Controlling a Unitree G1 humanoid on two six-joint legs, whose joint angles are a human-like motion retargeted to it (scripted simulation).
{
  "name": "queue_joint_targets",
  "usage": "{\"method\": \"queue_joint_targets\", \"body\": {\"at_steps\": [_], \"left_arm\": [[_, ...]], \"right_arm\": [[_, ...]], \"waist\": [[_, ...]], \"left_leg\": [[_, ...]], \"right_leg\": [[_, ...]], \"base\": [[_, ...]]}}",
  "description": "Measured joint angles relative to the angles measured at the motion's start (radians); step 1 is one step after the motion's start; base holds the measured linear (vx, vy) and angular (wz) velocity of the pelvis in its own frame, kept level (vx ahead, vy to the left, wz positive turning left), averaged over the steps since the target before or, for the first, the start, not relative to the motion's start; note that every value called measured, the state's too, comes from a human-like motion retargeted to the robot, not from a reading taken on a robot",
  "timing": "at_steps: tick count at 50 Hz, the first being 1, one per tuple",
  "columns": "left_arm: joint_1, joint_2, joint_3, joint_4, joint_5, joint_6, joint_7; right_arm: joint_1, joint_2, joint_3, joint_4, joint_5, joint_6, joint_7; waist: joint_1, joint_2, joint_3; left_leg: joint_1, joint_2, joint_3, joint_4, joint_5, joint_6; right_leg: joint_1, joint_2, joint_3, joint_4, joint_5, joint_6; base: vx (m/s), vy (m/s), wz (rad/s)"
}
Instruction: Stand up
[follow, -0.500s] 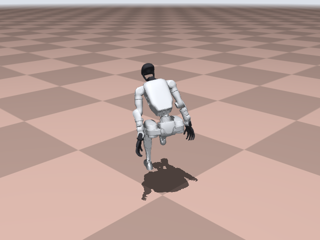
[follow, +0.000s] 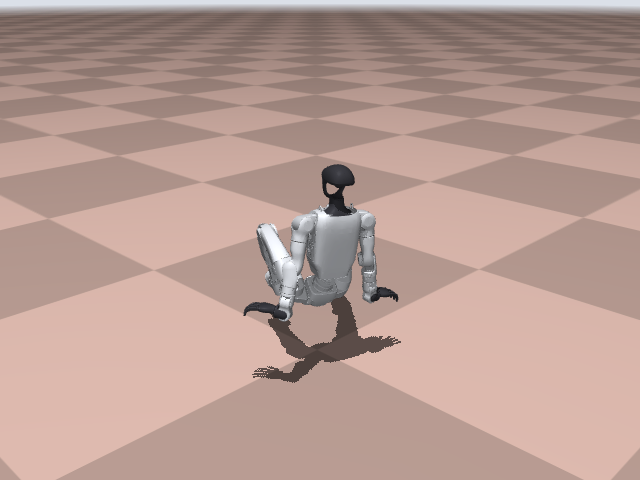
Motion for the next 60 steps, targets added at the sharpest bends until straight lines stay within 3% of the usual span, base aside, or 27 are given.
{"method": "queue_joint_targets", "body": {"at_steps": [2,7,11,14,18,20,24,29,32,36,40,45,50,56,60], "left_arm": [[-0.022,0.018,-0.004,-0.038,0.025,-0.016,-0.073],[-0.017,0.031,0.028,-0.191,0.045,0.087,-0.250],[-0.021,0.009,0.088,-0.322,0.057,0.060,-0.362],[-0.016,0.006,0.087,-0.399,0.040,0.012,-0.405],[-0.002,-0.003,0.088,-0.482,-0.001,-0.079,-0.462],[0.003,-0.011,0.101,-0.523,-0.020,-0.127,-0.504],[0.013,-0.008,0.111,-0.605,-0.025,-0.211,-0.585],[0.020,0.038,0.067,-0.727,-0.025,-0.210,-0.684],[0.009,0.059,0.050,-0.787,-0.030,-0.192,-0.735],[-0.017,0.066,0.056,-0.842,-0.047,-0.186,-0.815],[-0.051,0.100,0.064,-0.878,-0.087,-0.190,-0.889],[-0.190,0.098,0.093,-0.922,0.023,-0.175,-1.009],[-0.228,0.100,0.064,-0.920,0.174,-0.191,-1.141],[-0.169,0.083,0.035,-0.909,0.309,-0.168,-1.123],[-0.137,0.090,-0.025,-0.898,0.309,-0.154,-1.129]], "right_arm": [[-0.002,-0.005,-0.049,-0.030,-0.052,0.017,-0.001],[-0.023,0.023,-0.083,-0.083,-0.101,0.118,0.060],[-0.030,0.032,-0.055,-0.158,-0.116,0.149,0.120],[-0.003,0.043,-0.073,-0.208,-0.122,0.109,0.148],[0.019,0.026,-0.107,-0.252,-0.177,-0.028,0.200],[0.016,0.008,-0.117,-0.263,-0.196,-0.071,0.217],[0.018,-0.038,-0.126,-0.281,-0.213,-0.073,0.242],[0.022,-0.088,-0.161,-0.288,-0.244,-0.088,0.269],[0.009,-0.102,-0.187,-0.295,-0.264,-0.094,0.280],[-0.025,-0.101,-0.203,-0.308,-0.283,-0.114,0.289],[-0.069,-0.087,-0.186,-0.333,-0.297,-0.139,0.286],[-0.095,-0.066,-0.147,-0.358,-0.343,-0.156,0.295],[-0.035,-0.069,-0.116,-0.423,-0.446,-0.134,0.351],[0.060,-0.159,-0.054,-0.705,-0.690,-0.091,0.444],[0.066,-0.156,-0.077,-0.716,-0.742,-0.045,0.500]], "waist": [[0.022,0.016,0.000],[0.033,0.026,0.000],[0.011,0.040,-0.017],[0.038,0.074,-0.067],[0.066,0.101,-0.121],[0.059,0.102,-0.142],[0.035,0.098,-0.171],[0.061,0.083,-0.212],[0.073,0.061,-0.217],[0.067,0.029,-0.202],[0.052,-0.011,-0.138],[0.046,-0.048,-0.060],[0.059,-0.037,-0.024],[0.040,-0.008,0.000],[0.034,0.023,0.000]], "left_leg": [[0.000,-0.023,-0.007,-0.065,0.050,-0.019],[0.000,-0.058,-0.109,-0.305,0.062,-0.116],[0.000,-0.050,-0.188,-0.555,0.082,-0.118],[0.004,-0.034,-0.241,-0.715,0.077,-0.076],[0.026,0.016,-0.227,-0.813,0.050,-0.014],[0.031,0.012,-0.228,-0.812,0.043,0.000],[0.083,-0.015,-0.225,-0.836,0.069,-0.010],[0.162,-0.023,-0.225,-0.851,0.051,0.003],[0.204,-0.038,-0.232,-0.834,0.062,-0.001],[0.251,-0.064,-0.247,-0.800,0.088,-0.002],[0.297,-0.069,-0.249,-0.782,0.117,-0.003],[0.339,-0.069,-0.249,-0.787,0.134,-0.005],[0.366,-0.055,-0.254,-0.791,0.139,-0.002],[0.372,-0.016,-0.262,-0.808,0.152,-0.002],[0.368,-0.012,-0.245,-0.813,0.154,-0.003]], "right_leg": [[-0.010,0.023,0.056,0.013,-0.110,0.008],[-0.026,-0.005,-0.031,-0.019,-0.114,-0.040],[-0.059,0.003,-0.101,-0.028,-0.104,-0.035],[-0.087,0.047,-0.098,-0.037,-0.092,-0.033],[-0.097,0.072,-0.141,-0.042,-0.108,-0.038],[-0.097,0.077,-0.152,-0.035,-0.127,-0.045],[-0.063,0.073,-0.146,-0.024,-0.144,-0.055],[-0.002,0.075,-0.172,0.012,-0.204,-0.072],[0.033,0.072,-0.181,0.033,-0.184,-0.076],[0.071,0.084,-0.164,0.071,-0.149,-0.076],[0.115,0.100,-0.158,0.111,-0.108,-0.088],[0.155,0.107,-0.161,0.173,-0.075,-0.102],[0.177,0.127,-0.152,0.222,-0.051,-0.106],[0.199,0.188,-0.146,0.176,-0.029,-0.109],[0.209,0.192,-0.159,0.151,-0.039,-0.106]], "base": [[-0.64,0.06,-0.02],[0.19,-0.11,0.01],[0.22,-0.14,0.14],[-0.03,-0.17,-0.05],[-0.05,-0.03,-0.12],[0.00,0.00,0.00],[0.02,-0.01,0.16],[0.06,-0.08,0.04],[-0.07,-0.10,0.03],[-0.16,-0.10,0.05],[-0.34,-0.11,-0.12],[-0.36,-0.09,-0.14],[-0.11,0.03,-0.32],[-0.08,0.08,-0.71],[-0.03,0.11,-0.12]]}}
